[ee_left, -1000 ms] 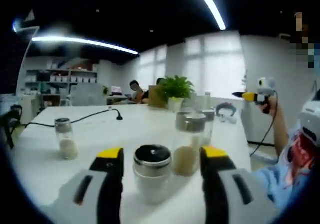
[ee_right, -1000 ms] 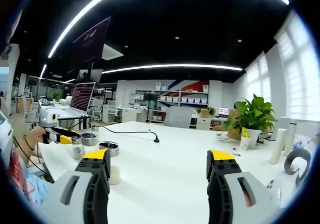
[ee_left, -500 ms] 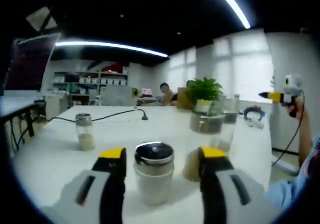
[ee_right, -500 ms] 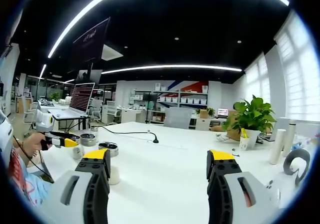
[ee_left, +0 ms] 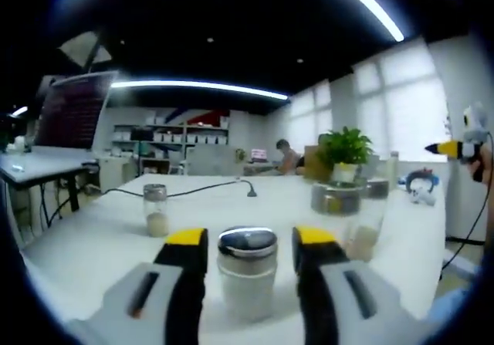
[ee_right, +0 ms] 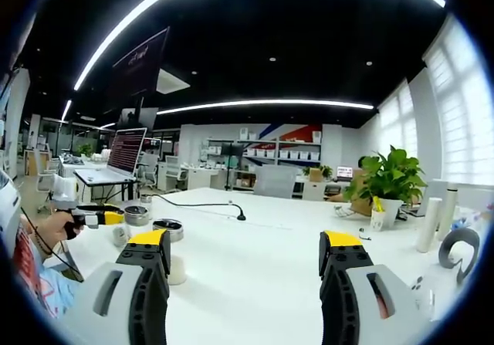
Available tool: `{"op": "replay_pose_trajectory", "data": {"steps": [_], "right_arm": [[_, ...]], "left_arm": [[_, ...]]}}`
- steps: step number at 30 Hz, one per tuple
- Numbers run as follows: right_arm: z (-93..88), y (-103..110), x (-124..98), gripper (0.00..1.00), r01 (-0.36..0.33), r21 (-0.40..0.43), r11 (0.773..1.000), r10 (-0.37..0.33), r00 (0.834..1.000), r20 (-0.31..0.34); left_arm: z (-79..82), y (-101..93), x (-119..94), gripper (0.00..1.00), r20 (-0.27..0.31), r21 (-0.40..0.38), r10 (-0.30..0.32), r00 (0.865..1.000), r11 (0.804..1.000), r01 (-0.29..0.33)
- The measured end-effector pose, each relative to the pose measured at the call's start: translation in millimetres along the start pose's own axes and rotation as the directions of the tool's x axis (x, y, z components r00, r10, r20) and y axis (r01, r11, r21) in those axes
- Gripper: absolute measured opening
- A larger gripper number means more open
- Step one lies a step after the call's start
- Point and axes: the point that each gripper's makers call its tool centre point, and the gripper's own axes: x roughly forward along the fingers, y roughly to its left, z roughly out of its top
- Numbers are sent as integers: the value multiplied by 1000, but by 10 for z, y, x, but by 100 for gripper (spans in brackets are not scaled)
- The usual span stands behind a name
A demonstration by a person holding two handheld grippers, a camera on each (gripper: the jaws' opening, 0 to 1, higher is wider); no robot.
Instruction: Rotate the seasoning bottle until the label or dispensing opening points toward the visible target arrow and the bottle remains upright within the marked orientation range
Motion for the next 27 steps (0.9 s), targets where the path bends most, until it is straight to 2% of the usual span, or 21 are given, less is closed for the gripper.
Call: {"op": "replay_pose_trajectory", "data": {"steps": [4,7,11,15,27], "right_arm": [[-11,-6,15,81,-3,4,1000,3,1000,-2],[-8,-6,7,81,-1,3,1000,1,1000,-1],[-2,0,4,81,-3,1,1000,3,1000,1],[2,-13,8,81,2,-2,1000,-2,1000,2],[19,12,-8,81,-4,-9,1000,4,1000,5]], "left_arm": [[18,-4,58,47,30,-8,-18,999,1000,18],[-55,44,63,44,1,33,8,1000,999,-8],[-76,56,78,35,5,-21,-22,1000,1000,22],[-79,71,91,34,7,-21,-28,1000,999,29],[-73,28,73,34,23,-16,-99,995,995,99]]}}
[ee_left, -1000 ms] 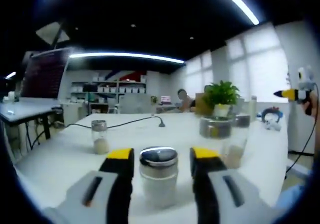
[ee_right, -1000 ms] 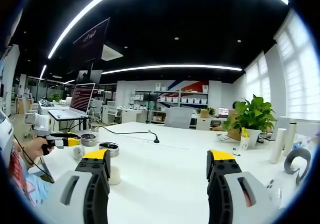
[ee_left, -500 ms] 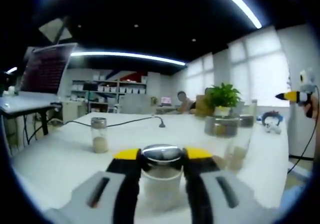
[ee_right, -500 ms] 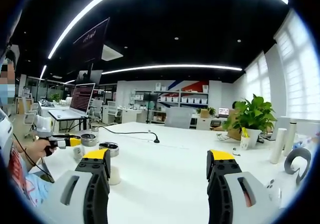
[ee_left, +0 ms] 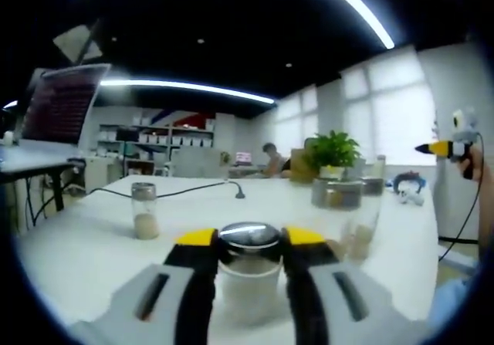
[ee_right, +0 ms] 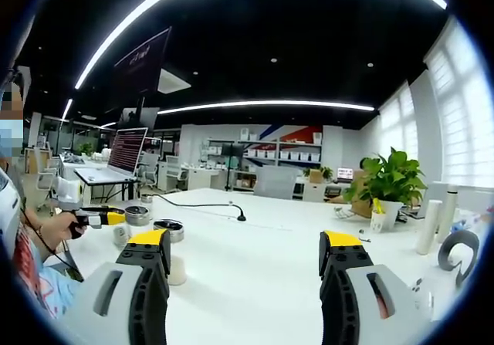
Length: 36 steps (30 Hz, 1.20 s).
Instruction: Rotate the seasoning bottle until the label or dispensing opening points toward the visible target arrow and the bottle remains upright within the marked orientation range
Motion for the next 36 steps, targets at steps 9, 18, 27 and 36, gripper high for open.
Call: {"op": "replay_pose_trajectory", "data": {"steps": [9,18,27,36], "right_arm": [[3,7,-13,81,-4,3,1000,4,1000,-1],[-1,24,-8,81,-6,6,1000,6,1000,-3],[-19,37,10,81,-7,11,1000,7,1000,-10],[-12,15,6,81,-3,13,1000,4,1000,-8]], "left_arm": [[8,-35,-16,34,4,16,-89,996,996,89],[14,-98,-8,33,8,23,-233,973,972,232],[13,-140,-6,33,23,9,-337,941,941,337],[16,-176,-6,33,15,27,-409,912,912,409]]}}
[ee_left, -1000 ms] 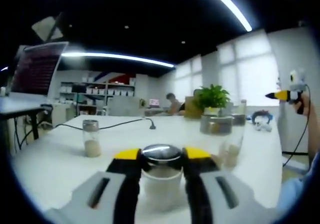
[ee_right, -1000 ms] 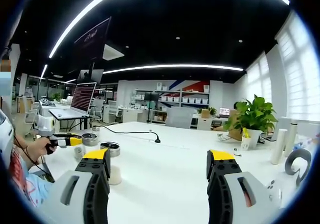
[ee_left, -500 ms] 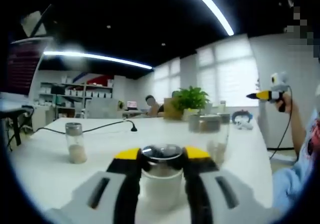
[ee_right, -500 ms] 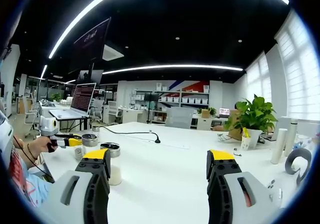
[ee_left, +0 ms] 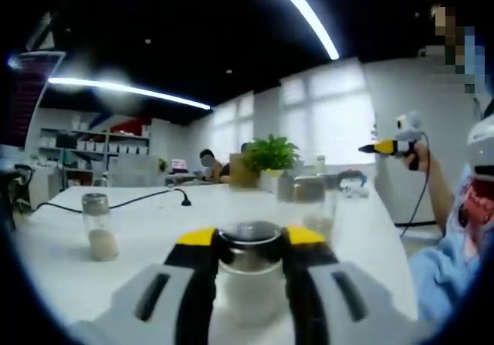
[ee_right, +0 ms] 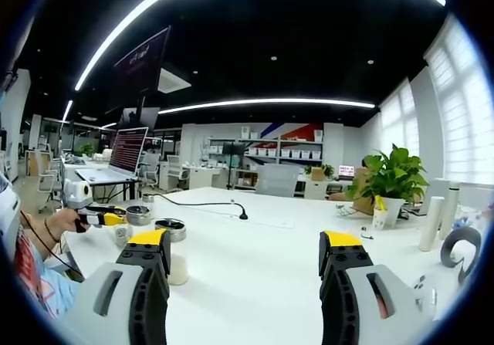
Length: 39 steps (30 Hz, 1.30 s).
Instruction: Rotate the seasoning bottle until the label or dispensing opening points toward the visible target arrow and the bottle remains upright within the marked orientation range
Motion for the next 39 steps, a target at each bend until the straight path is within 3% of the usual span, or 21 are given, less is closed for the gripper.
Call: {"op": "replay_pose_trajectory", "data": {"steps": [5,13,16,23,26,28,34,39], "right_arm": [[-7,8,5,81,-2,4,1000,2,1000,-2],[12,-23,-15,81,9,16,1000,-9,1000,8],[94,-74,-31,81,17,74,997,-21,998,65],[48,-94,-30,81,30,75,997,-33,998,46],[41,-26,1,80,-8,75,997,4,999,47],[123,43,2,77,-53,91,994,44,994,99],[112,139,28,73,-73,33,997,70,994,88],[75,131,57,73,-83,59,995,79,994,71]], "left_arm": [[-13,3,15,33,-22,-6,-75,997,997,75],[-25,-3,26,33,-47,-27,-191,981,981,190],[-30,-30,35,33,-93,-18,-219,971,976,218],[-45,-57,36,33,-119,-47,-325,938,946,322],[-42,-43,38,33,-118,-46,-362,925,932,359],[-43,-62,40,33,-123,-45,-383,916,924,380],[-43,-85,58,33,-127,-51,-451,883,892,448],[-40,-66,62,34,-123,-52,-493,861,870,490]]}}
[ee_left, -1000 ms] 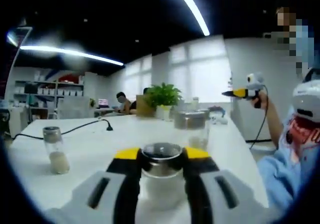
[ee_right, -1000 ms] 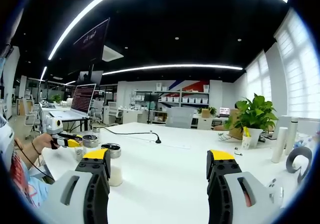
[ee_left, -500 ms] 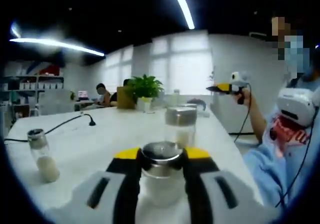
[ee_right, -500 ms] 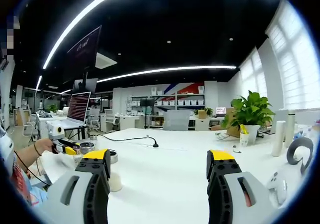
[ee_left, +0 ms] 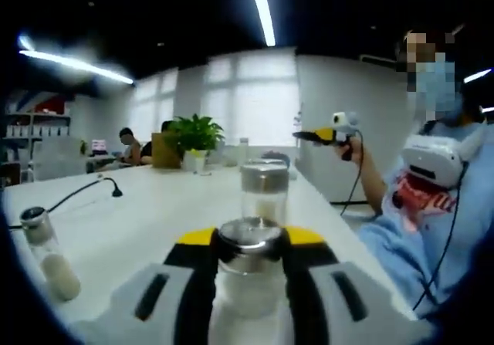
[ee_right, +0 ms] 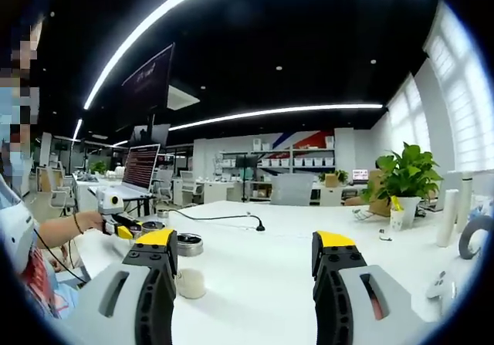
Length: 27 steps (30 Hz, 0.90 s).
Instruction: Rotate the seasoning bottle until the label or dispensing opening points toward the visible target arrow and the bottle remains upright within the marked orientation range
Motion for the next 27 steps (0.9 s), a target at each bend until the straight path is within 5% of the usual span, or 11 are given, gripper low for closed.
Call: {"op": "replay_pose_trajectory", "data": {"steps": [3,5,6,8,12,14,18,23,27], "right_arm": [[-48,-27,-7,73,11,15,1000,-11,999,-33],[-81,-26,-15,73,18,21,1000,-17,998,-59],[-77,-23,-19,73,18,20,1000,-17,998,-56],[-40,-22,-25,73,16,17,1000,-16,999,-36],[-33,-37,-34,73,24,11,1000,-24,999,-34],[-46,-46,-26,73,27,18,999,-26,999,-38],[-71,-49,-29,72,25,16,1000,-24,999,-45],[23,-79,-54,70,43,-2,999,-43,999,4],[-15,-65,-67,70,33,-13,999,-33,999,-18]], "left_arm": [[-6,-18,8,35,-30,-2,8,1000,1000,-8],[48,53,-38,61,-28,97,64,998,993,-61],[200,-65,-29,70,59,19,37,998,999,-38],[285,-155,-55,68,99,-65,53,994,997,-46],[302,-187,-53,69,102,-10,156,982,988,-156],[395,-143,-105,71,176,-7,220,960,975,-222],[375,-97,-204,69,166,0,316,934,947,-321],[437,-67,-353,68,180,-27,468,865,882,-471],[430,-98,-419,71,179,-79,526,832,850,-520]]}}
